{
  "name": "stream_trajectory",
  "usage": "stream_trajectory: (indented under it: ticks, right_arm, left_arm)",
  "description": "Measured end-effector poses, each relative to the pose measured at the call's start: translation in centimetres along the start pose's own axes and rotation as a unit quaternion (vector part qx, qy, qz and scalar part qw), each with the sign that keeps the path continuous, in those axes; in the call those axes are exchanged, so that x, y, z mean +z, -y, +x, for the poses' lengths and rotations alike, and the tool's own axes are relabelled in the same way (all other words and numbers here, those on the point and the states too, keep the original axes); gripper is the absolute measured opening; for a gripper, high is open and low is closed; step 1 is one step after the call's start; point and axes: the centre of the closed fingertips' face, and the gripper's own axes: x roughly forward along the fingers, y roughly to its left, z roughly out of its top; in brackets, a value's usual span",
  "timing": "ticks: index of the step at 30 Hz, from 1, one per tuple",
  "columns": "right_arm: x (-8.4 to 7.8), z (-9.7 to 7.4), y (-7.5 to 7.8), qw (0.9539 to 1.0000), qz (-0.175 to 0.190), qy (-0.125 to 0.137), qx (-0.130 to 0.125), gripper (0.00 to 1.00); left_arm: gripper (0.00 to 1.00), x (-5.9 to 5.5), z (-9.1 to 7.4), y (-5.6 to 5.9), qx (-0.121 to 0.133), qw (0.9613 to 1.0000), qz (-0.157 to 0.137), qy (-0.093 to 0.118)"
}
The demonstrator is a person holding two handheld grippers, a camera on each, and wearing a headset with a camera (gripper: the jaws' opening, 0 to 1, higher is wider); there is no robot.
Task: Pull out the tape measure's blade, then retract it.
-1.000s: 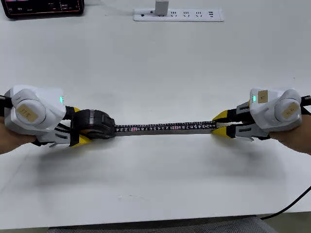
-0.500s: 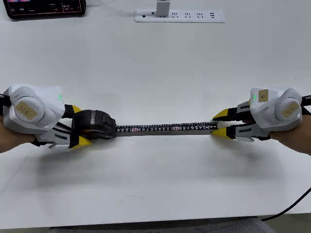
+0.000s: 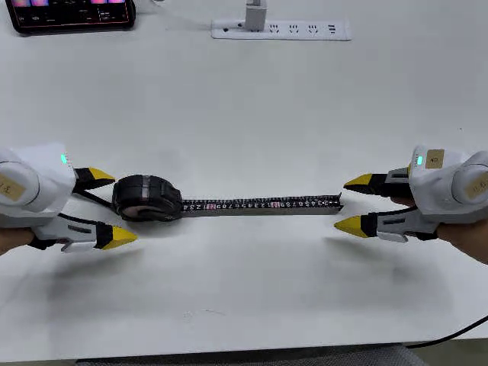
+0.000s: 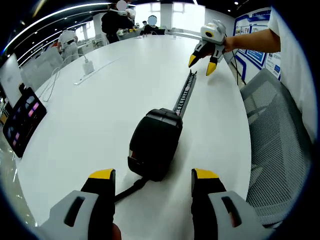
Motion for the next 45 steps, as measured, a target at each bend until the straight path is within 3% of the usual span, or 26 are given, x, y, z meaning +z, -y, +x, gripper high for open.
stream_trajectory:
  ticks: [9, 15, 32, 45]
  right_arm:
    - [-0.2, -0.7, -0.6, 0.9994, 0.028, 0.004, -0.021, 0.48]
    - [-0.1, -1.4, -1.4, 0.9985, 0.046, 0.013, -0.025, 0.54]
    - [-2.0, -2.4, -3.5, 0.9955, 0.081, 0.012, -0.047, 0.73]
    - [-2.3, -2.9, -4.7, 0.9922, 0.103, 0.024, -0.067, 0.83]
  left_arm:
    - [0.64, 0.0, -1.5, 0.6, 0.026, 0.9988, -0.034, 0.023]
    - [0.67, -0.8, -2.2, 1.5, 0.035, 0.9971, -0.061, 0.031]
    - [0.75, -3.5, -4.2, 3.7, 0.066, 0.9915, -0.103, 0.045]
    - [0.84, -4.5, -4.8, 5.0, 0.086, 0.9855, -0.134, 0.059]
